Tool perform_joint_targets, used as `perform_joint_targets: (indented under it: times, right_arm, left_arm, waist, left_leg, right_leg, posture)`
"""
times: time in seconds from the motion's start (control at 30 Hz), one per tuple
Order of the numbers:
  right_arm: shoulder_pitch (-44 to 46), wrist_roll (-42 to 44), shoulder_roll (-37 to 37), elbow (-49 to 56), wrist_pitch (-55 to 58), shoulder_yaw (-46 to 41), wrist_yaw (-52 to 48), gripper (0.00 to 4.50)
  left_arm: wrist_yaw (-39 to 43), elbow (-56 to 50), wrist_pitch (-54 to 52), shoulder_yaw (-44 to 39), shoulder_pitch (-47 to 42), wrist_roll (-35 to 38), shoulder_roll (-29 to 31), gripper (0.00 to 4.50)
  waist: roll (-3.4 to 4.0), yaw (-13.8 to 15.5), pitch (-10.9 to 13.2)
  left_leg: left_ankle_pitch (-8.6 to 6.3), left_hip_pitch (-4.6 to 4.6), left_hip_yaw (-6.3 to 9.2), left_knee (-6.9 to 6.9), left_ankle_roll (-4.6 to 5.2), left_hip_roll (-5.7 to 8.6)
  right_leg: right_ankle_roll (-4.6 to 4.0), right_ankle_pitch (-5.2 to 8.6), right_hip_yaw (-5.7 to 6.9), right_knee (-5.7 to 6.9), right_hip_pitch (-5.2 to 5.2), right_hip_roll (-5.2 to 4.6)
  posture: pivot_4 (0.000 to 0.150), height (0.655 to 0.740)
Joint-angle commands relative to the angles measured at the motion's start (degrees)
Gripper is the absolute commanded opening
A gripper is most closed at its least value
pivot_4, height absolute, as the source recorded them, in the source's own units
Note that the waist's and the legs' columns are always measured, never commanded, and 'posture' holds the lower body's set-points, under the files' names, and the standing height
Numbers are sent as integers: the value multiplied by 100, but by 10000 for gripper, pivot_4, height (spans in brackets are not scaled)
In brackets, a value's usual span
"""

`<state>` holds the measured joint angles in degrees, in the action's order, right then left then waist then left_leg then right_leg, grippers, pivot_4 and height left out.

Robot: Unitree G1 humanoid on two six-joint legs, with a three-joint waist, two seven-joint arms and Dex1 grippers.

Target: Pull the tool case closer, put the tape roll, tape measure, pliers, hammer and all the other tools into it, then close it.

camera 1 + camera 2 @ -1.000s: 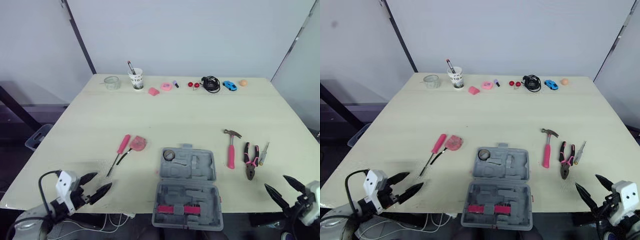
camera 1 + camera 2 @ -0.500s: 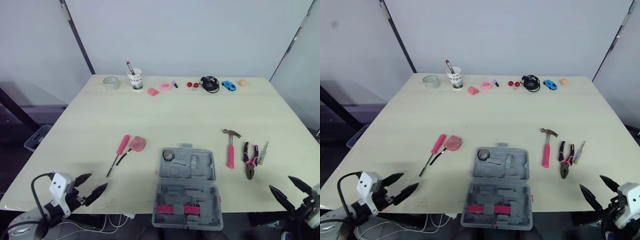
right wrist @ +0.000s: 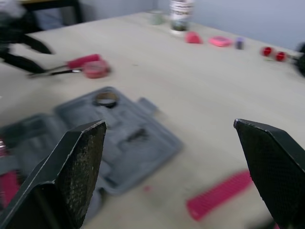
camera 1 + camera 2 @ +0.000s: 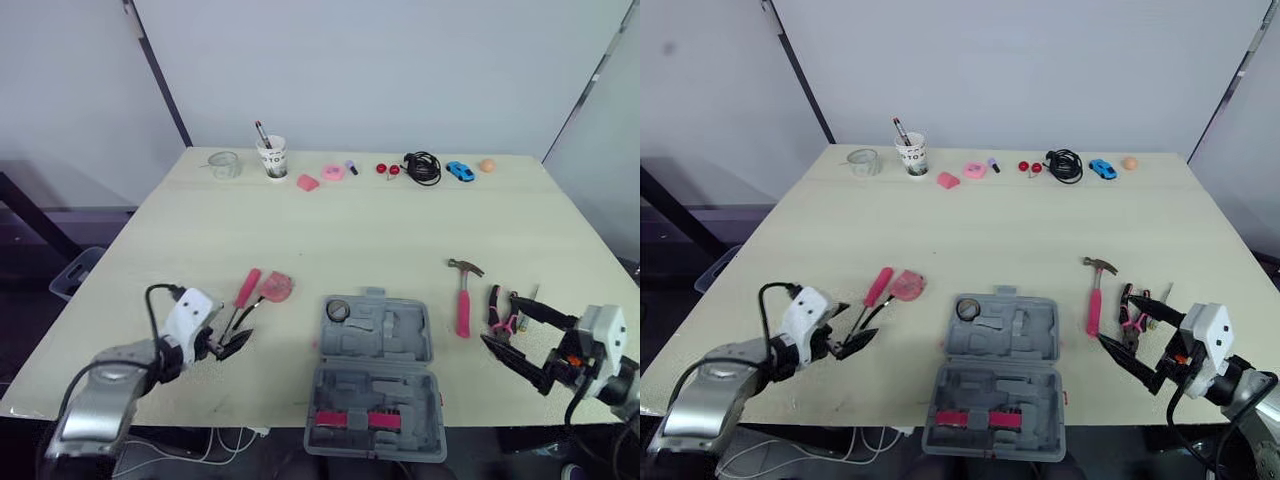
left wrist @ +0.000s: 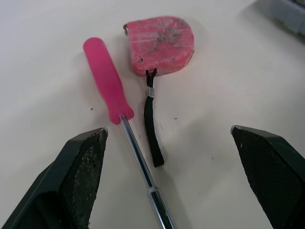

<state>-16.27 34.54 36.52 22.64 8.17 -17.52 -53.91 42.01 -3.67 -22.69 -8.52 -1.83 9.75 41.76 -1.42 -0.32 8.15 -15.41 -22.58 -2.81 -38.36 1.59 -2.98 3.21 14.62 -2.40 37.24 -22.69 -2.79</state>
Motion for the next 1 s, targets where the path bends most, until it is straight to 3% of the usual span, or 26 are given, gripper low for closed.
perform_joint_targets:
  times: [0.03, 0.27, 0.57, 1.0]
  right_arm:
    - [91, -128, 26, -17, -216, 149, -236, 45000]
    - [230, -418, -147, -319, -550, 381, -316, 45000]
    - [413, -483, -167, -106, -418, 413, -59, 45000]
    - [574, -443, -143, 127, -157, 488, 209, 45000]
  left_arm:
    - [-76, -135, -444, 427, -472, -344, 182, 44246]
    - [-112, 342, -830, 990, -1321, -436, -111, 44246]
    - [-290, 756, -1312, 949, -1488, -236, -676, 44246]
    - [-468, 1020, -648, 815, -1530, -267, -758, 44246]
  waist:
    - [-1, 7, 1]
    - [-1, 4, 1]
    - [-2, -20, 2]
    - [-2, -7, 2]
  left_leg:
    - [0, 0, 0, 0, 0, 2]
    - [0, -5, -7, -1, 1, 18]
    - [1, -9, 1, -2, 1, 19]
    - [1, -10, 4, -2, 1, 21]
  right_leg:
    - [0, 0, 0, 0, 0, 0]
    - [8, -4, -2, -3, 0, 3]
    - [25, -13, 0, 0, -1, 4]
    - [25, -14, 0, 0, 0, 3]
  posture:
    - [1500, 7400]
    - [1500, 7400]
    - [1500, 7400]
    - [1500, 7400]
